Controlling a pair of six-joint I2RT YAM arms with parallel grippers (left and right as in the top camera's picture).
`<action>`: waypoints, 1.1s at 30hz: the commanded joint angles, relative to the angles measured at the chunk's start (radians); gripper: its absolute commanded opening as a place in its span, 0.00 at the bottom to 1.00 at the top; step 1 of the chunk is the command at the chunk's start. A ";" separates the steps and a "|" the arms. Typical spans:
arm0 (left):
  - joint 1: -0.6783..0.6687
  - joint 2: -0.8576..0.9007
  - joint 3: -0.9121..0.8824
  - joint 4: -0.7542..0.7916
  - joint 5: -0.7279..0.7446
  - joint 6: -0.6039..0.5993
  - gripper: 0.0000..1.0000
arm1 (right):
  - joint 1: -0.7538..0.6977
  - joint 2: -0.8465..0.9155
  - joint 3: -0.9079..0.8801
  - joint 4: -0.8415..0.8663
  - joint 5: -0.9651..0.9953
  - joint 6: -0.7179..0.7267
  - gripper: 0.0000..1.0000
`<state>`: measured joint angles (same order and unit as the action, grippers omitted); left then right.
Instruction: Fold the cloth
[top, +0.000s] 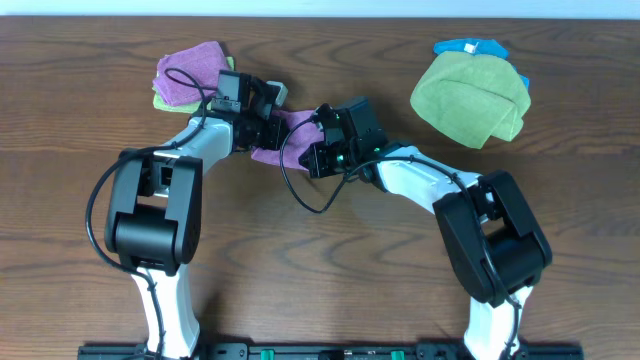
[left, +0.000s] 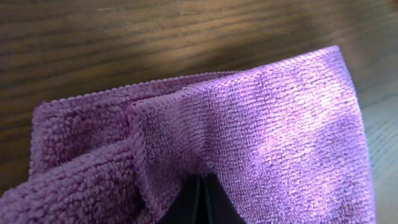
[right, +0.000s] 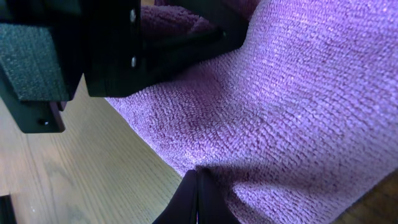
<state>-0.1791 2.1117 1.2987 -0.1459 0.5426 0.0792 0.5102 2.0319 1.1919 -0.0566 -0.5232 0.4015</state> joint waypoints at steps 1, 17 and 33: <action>-0.001 0.028 0.015 0.018 -0.115 0.011 0.06 | 0.010 0.011 0.019 -0.005 -0.004 -0.017 0.02; -0.007 0.028 0.028 0.027 -0.146 -0.008 0.06 | 0.007 0.011 0.020 -0.034 0.003 -0.041 0.02; -0.102 0.027 0.028 -0.090 -0.082 -0.003 0.06 | -0.108 -0.039 0.030 -0.148 0.054 -0.122 0.02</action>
<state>-0.2394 2.1132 1.3304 -0.2100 0.4850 0.0719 0.4294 2.0304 1.1976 -0.1875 -0.5079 0.3340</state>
